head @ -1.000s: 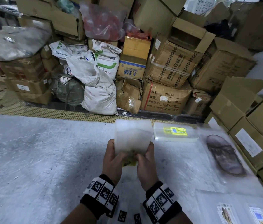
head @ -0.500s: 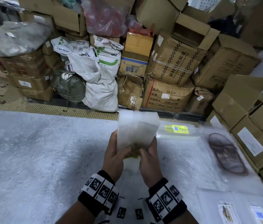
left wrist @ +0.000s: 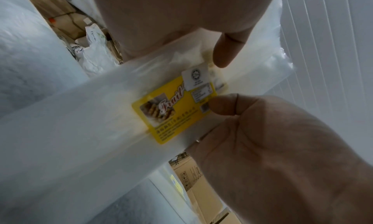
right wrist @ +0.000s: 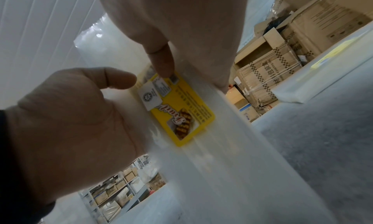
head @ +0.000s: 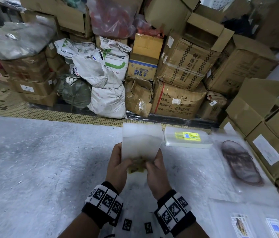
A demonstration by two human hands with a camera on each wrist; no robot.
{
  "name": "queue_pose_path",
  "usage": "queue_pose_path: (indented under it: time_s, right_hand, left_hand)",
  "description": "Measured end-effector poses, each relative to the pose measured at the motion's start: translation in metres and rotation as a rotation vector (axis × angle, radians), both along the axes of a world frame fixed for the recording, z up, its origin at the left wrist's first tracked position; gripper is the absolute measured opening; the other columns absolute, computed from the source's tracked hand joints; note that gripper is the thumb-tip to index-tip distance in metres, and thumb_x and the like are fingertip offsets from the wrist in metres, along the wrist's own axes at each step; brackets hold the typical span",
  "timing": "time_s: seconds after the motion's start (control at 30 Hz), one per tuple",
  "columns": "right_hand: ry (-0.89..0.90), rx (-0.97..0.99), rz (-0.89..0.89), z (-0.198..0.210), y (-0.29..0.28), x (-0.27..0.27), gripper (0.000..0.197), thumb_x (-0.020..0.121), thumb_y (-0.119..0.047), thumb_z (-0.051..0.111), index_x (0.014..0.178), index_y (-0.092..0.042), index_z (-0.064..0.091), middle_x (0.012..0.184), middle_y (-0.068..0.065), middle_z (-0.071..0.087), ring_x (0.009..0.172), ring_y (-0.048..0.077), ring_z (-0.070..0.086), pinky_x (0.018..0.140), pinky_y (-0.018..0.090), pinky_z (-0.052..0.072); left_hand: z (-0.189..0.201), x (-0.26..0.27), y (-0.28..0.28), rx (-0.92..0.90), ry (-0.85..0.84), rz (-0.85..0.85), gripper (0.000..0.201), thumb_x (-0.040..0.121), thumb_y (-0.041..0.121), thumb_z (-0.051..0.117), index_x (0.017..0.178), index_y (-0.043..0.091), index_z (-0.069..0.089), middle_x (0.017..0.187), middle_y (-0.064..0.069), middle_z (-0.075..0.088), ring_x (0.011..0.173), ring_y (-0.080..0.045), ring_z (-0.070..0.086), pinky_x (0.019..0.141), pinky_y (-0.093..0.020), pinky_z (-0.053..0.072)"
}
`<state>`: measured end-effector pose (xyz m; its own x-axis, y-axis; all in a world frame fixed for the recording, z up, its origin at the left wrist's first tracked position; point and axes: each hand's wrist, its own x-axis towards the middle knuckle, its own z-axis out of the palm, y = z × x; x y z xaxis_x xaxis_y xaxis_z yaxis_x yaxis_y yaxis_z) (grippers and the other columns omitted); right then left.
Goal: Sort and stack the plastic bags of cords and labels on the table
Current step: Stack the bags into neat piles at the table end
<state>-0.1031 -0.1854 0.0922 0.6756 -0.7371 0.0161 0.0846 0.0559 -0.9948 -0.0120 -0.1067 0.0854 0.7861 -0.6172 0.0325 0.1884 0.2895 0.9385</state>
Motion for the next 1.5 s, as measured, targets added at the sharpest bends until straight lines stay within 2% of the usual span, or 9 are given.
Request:
queue_pose_path:
  time_s: [0.17,0.23,0.57,0.77,1.0,1.13,1.23,1.33,1.5]
  right_hand:
    - [0.029,0.001,-0.012,-0.014,-0.008,0.003,0.053,0.092,0.018,0.041,0.123,-0.025,0.048,0.124,0.006,0.062,0.107,0.013,0.064,0.078,0.027,0.056]
    - [0.021,0.009,-0.010,-0.018,-0.014,0.003,0.050,0.094,0.016,0.044,0.124,-0.023,0.049,0.126,0.005,0.063,0.113,0.019,0.063,0.084,0.032,0.057]
    - [0.076,-0.029,0.064,-0.015,-0.039,0.012,0.040,0.092,0.017,0.046,0.124,-0.007,0.050,0.121,0.013,0.067,0.106,0.016,0.066,0.083,0.025,0.054]
    - [0.208,0.053,0.168,-0.031,-0.054,0.014,0.049,0.083,0.023,0.046,0.125,-0.002,0.050,0.119,0.016,0.069,0.110,0.031,0.066,0.095,0.050,0.053]
    - [0.296,0.151,0.210,-0.058,-0.058,0.010,0.045,0.081,0.016,0.053,0.117,-0.011,0.058,0.115,0.013,0.072,0.110,0.031,0.066,0.101,0.056,0.048]
    - [0.312,0.254,0.229,-0.067,-0.051,-0.003,0.034,0.092,-0.004,0.059,0.126,-0.004,0.058,0.117,0.017,0.071,0.106,0.030,0.067,0.102,0.054,0.049]
    - [0.362,0.376,0.262,-0.072,-0.047,-0.019,0.041,0.092,-0.028,0.066,0.122,0.001,0.062,0.122,0.022,0.067,0.106,0.031,0.065,0.101,0.046,0.050]
    - [0.405,0.525,0.230,-0.074,-0.045,-0.037,0.039,0.092,-0.038,0.059,0.108,-0.004,0.071,0.109,0.018,0.072,0.089,0.025,0.068,0.081,0.033,0.053]
    - [0.266,0.843,0.116,-0.074,-0.045,-0.044,0.060,0.096,-0.060,0.038,0.114,-0.011,0.069,0.110,0.016,0.073,0.088,0.028,0.072,0.076,0.042,0.057]
  left_hand:
    - [-0.010,0.009,0.001,0.047,-0.004,0.034,0.032,0.077,-0.016,0.055,0.102,0.003,0.062,0.089,-0.007,0.071,0.085,-0.024,0.065,0.064,-0.030,0.056]
    - [-0.012,0.012,0.004,0.045,-0.033,0.032,0.030,0.071,-0.007,0.063,0.100,0.003,0.063,0.088,-0.003,0.073,0.084,-0.017,0.068,0.066,-0.027,0.056]
    - [-0.012,0.029,0.004,0.211,-0.233,-0.118,0.030,0.096,-0.007,0.047,0.114,0.015,0.054,0.096,0.012,0.070,0.090,-0.008,0.064,0.076,-0.021,0.051]
    - [-0.015,0.027,0.010,0.421,-0.010,-0.287,0.038,0.094,0.000,0.055,0.112,0.031,0.043,0.100,-0.008,0.071,0.086,-0.021,0.067,0.071,-0.041,0.055]
    - [-0.037,0.020,0.015,0.510,0.058,-0.245,0.039,0.091,-0.002,0.057,0.113,0.028,0.045,0.096,-0.019,0.072,0.075,-0.029,0.069,0.065,-0.047,0.056]
    - [-0.051,0.016,0.016,0.455,0.181,-0.189,0.043,0.086,-0.005,0.063,0.117,0.021,0.048,0.096,-0.023,0.071,0.071,-0.030,0.069,0.054,-0.039,0.056]
    - [-0.058,0.017,0.014,0.362,0.322,-0.076,0.056,0.062,0.004,0.069,0.112,0.018,0.048,0.090,-0.022,0.070,0.065,-0.031,0.068,0.053,-0.041,0.057]
    - [-0.068,0.023,0.008,0.272,0.415,0.103,0.051,0.060,0.002,0.068,0.103,0.021,0.048,0.091,-0.019,0.066,0.071,-0.032,0.064,0.067,-0.052,0.055]
    - [-0.085,0.027,-0.003,0.299,0.412,0.310,0.051,0.070,-0.003,0.066,0.110,0.020,0.044,0.107,-0.024,0.065,0.092,-0.036,0.065,0.092,-0.062,0.050]
